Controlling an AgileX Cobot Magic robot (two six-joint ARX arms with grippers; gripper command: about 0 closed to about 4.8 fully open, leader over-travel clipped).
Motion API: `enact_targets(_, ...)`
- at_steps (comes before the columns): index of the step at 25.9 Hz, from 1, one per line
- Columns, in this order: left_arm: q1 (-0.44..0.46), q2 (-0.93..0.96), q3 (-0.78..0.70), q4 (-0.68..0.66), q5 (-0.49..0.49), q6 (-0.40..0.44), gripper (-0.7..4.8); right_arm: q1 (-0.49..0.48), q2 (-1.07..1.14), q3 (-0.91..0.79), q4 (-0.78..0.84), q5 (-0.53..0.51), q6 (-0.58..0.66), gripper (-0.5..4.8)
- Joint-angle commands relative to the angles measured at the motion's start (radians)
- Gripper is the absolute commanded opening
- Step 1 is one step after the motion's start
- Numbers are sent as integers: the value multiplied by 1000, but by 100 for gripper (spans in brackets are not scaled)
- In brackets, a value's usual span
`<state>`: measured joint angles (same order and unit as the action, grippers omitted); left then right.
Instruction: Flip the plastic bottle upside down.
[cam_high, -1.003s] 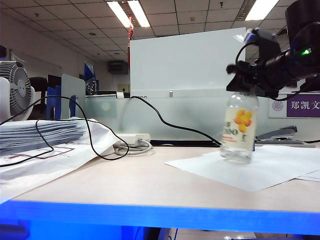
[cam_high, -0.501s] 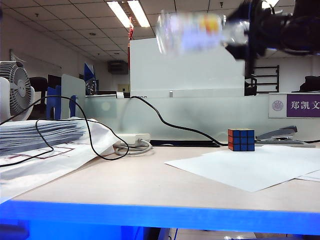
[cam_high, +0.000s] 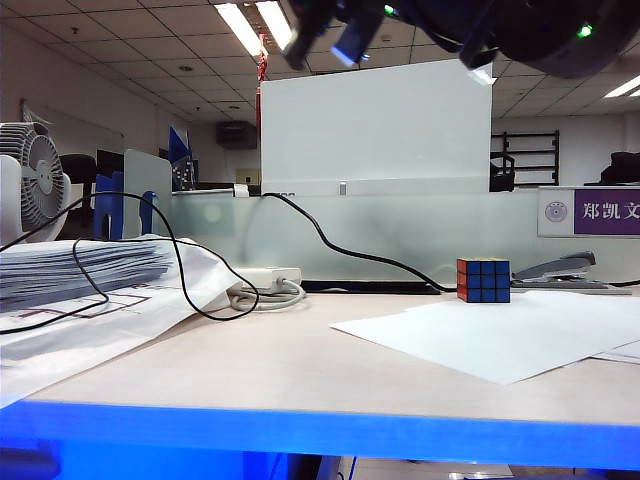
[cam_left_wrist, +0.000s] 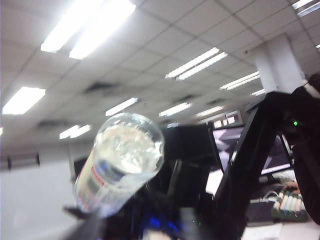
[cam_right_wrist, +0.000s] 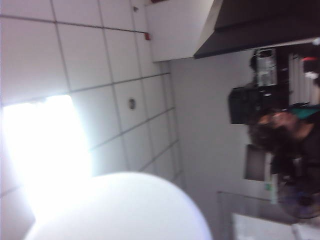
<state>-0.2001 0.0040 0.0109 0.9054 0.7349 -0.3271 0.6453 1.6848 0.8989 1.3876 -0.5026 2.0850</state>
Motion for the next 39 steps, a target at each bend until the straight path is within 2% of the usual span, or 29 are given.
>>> enact_targets(1,-1,-2,29,3,7,2,333,68,-14,5,29,15,16,-2)
enact_targets(5,-1,-2,74,-10,5,4,348,168,-19,5,29,63,11,-2)
enact_targets(6,-1,-2,87,-14,2,6,367,194,-19,5,29,69,10,-1)
enact_targets(8,-1,-2,113,-36,-2,35,457,238,-19,5,29,107,10,-2)
enact_targets(9,-1,-2,122,-50,-2,55,479,253,-19,5,29,129,10,-2)
enact_targets(11,-1,-2,135,-78,13,94,479,274,-19,5,29,161,14,-1)
enact_targets(16,-1,-1,139,-121,91,431,479,324,-19,38,21,183,43,-2)
enact_targets(20,-1,3,140,-40,48,496,479,353,-19,87,-45,185,38,-2)
enact_targets(22,-1,9,153,-42,44,550,479,380,-19,90,-79,189,35,-2)
enact_targets(29,-1,93,268,-48,78,556,479,459,-13,90,-195,191,23,-2)
enact_targets(37,-1,101,270,-60,100,555,479,497,-14,90,-247,188,8,-2)
enact_targets(39,-1,103,270,-60,100,555,341,497,-13,90,-251,186,8,-2)
